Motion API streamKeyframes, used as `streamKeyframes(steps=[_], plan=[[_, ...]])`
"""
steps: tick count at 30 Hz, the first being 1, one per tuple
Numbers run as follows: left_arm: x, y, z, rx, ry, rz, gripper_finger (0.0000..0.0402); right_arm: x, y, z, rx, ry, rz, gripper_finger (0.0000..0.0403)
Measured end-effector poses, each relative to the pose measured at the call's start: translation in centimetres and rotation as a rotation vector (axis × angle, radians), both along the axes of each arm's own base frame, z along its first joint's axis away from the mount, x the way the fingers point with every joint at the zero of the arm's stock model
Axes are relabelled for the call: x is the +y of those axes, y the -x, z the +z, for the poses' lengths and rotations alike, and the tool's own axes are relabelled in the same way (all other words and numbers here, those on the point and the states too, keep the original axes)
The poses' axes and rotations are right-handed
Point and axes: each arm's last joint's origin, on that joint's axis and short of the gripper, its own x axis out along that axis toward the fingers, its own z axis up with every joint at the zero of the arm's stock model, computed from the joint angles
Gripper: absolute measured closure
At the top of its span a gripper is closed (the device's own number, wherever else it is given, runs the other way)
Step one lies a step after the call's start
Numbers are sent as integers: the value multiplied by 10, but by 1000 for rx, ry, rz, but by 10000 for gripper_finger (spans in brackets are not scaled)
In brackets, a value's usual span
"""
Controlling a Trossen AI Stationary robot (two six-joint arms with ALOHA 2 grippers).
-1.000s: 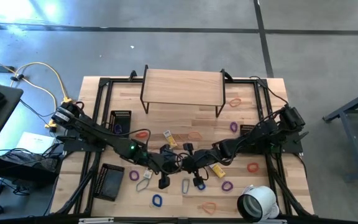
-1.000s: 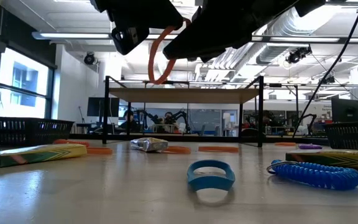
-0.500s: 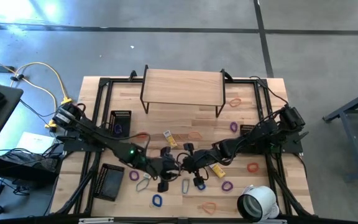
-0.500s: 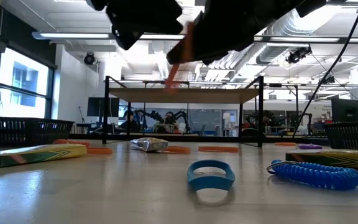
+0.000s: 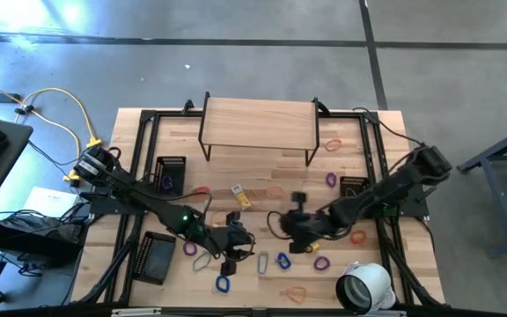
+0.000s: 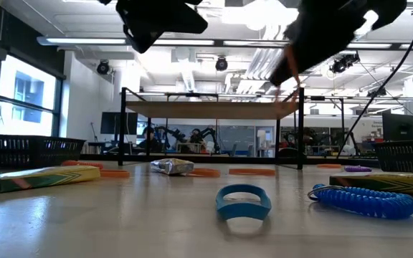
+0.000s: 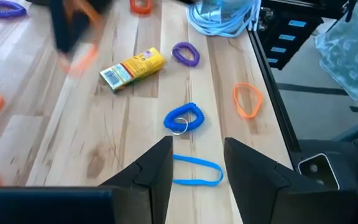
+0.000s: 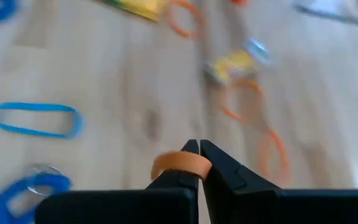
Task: Pick & Place Office Desk Supplies
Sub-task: Put the orange rubber band into the top right black bin
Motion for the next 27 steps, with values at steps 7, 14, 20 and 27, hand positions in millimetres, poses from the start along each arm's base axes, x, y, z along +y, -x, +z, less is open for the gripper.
streamKeyframes(steps=[7,14,20,27], plan=[[-4,3,-2,18,-5,-20,262,-13,49,9,74,-10,-418,400],[-8,5,-2,15,-22,-42,262,-30,81,8,204,-35,-832,401],[-9,6,-2,14,-28,-51,262,-39,100,15,275,27,-1047,401],[-13,9,-2,14,-29,-65,262,-43,112,29,316,-71,-1046,401]])
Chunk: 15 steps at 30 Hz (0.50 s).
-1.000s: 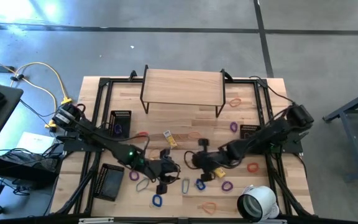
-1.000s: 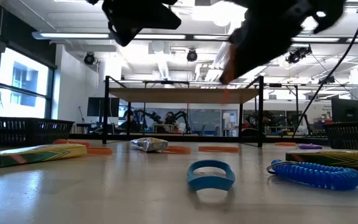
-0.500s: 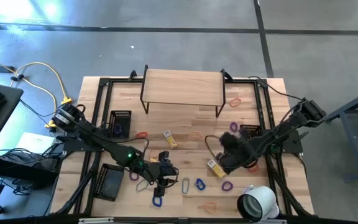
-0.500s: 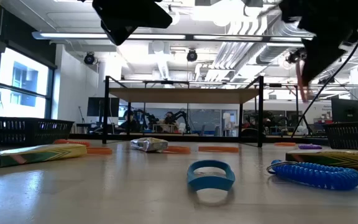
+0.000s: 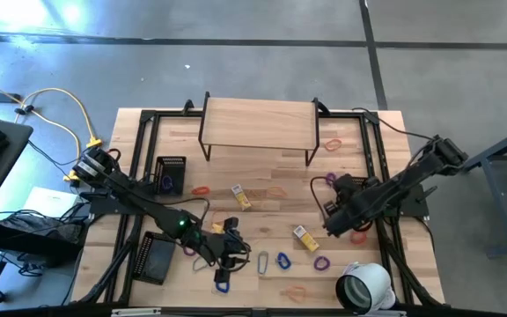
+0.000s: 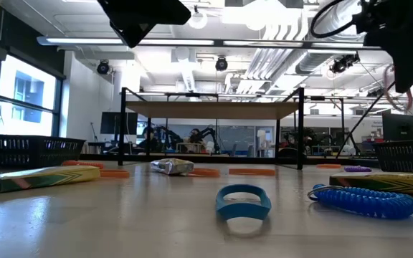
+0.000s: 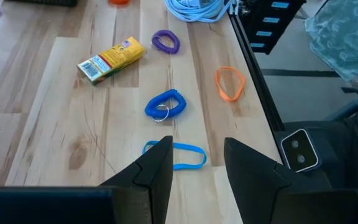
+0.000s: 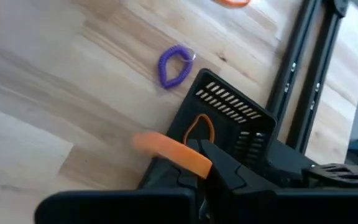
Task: Pick & Place Office Desk Supplies
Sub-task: Put the orange rubber band into the top right black bin
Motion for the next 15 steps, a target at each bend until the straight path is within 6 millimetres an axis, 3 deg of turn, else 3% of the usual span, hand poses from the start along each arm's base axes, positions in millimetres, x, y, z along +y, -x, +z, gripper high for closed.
streamKeyframes(steps=[5,11,15], plan=[[-2,1,0,1,-1,-8,262,-16,24,3,-43,-32,-32,401],[-5,3,0,-4,-26,-29,262,-38,53,-18,-125,-78,-157,401],[-4,3,0,-7,-27,-29,262,-41,55,-35,-153,-131,-196,401]])
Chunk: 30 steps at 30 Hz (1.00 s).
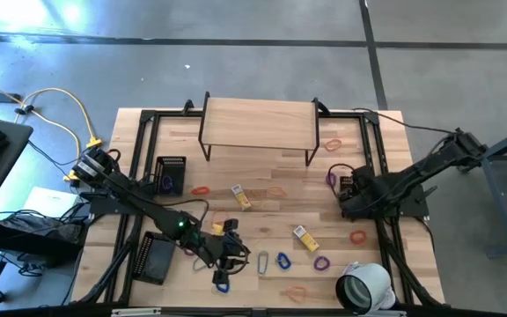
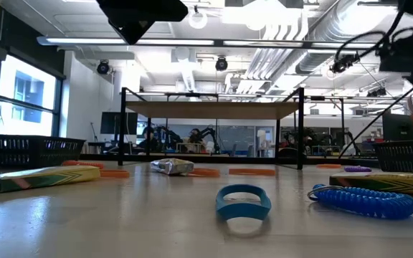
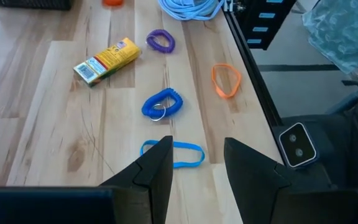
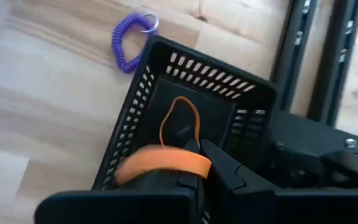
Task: Pick & Place Office Desk Supplies
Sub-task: Put the orange rubber band into the top right black bin, then put the yellow crayon box into the bottom black bin
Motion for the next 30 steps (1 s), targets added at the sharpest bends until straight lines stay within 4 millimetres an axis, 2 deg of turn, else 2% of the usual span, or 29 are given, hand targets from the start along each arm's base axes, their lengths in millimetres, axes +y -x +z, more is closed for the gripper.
streamKeyframes(steps=[7,11,15,24,30], plan=[[3,-2,0,-2,0,12,262,-3,-6,-6,50,1,-21,399],[3,-2,0,-1,0,11,262,-3,-7,-7,92,-21,48,387],[2,-1,0,-1,0,8,262,-3,-9,-8,94,-19,70,357],[2,-1,0,-1,-1,8,262,-7,-11,-8,65,36,66,249],[2,-1,0,0,0,7,262,-11,-17,-3,65,57,124,236]])
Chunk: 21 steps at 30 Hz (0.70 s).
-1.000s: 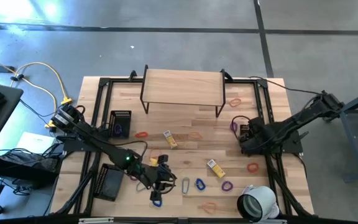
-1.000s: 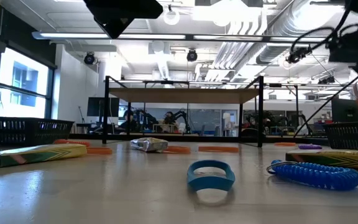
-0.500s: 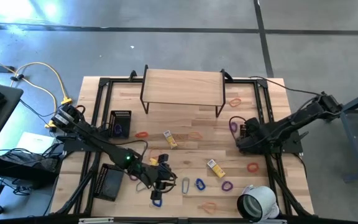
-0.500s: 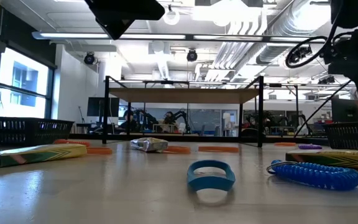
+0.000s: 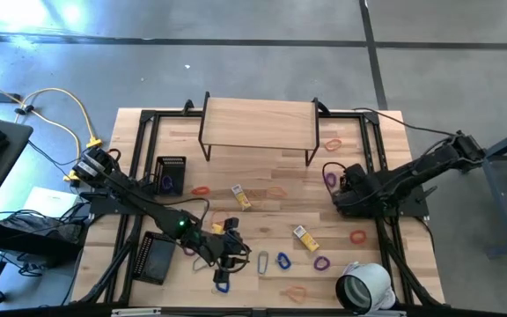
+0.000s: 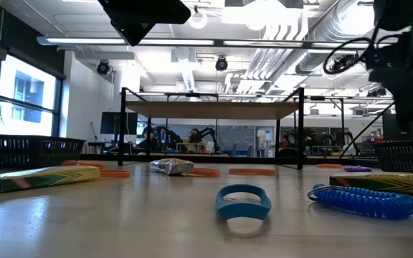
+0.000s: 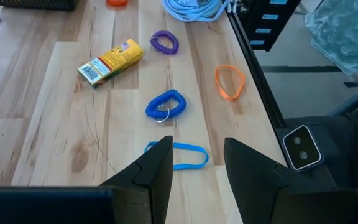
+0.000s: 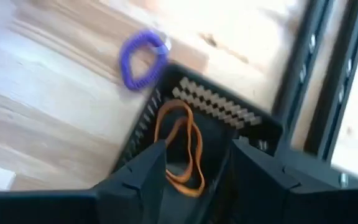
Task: Pick & Place Office Desk Supplies
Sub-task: Put the yellow crayon box into the bottom black bin
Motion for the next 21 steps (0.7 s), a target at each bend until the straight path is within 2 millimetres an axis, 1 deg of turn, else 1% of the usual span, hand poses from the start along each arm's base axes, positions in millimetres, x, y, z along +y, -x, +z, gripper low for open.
streamKeyframes(steps=[4,6,9,12,14,17,19,21], plan=[[3,-2,0,0,0,10,262,-5,-11,15,-30,26,77,247],[5,-3,0,0,0,15,262,-4,-20,23,-68,19,163,252],[5,-3,0,0,0,17,262,2,-38,31,-165,15,376,256],[5,-3,0,0,0,15,262,14,-58,37,-318,-14,598,256],[5,-3,0,0,0,15,262,23,-71,40,-431,-70,670,256],[3,-2,0,2,-1,11,262,32,-86,41,-594,-241,636,256],[2,-1,-1,4,-3,5,262,40,-94,39,-639,-349,650,254],[0,1,-1,9,-5,-1,262,47,-100,35,-650,-404,707,250]])
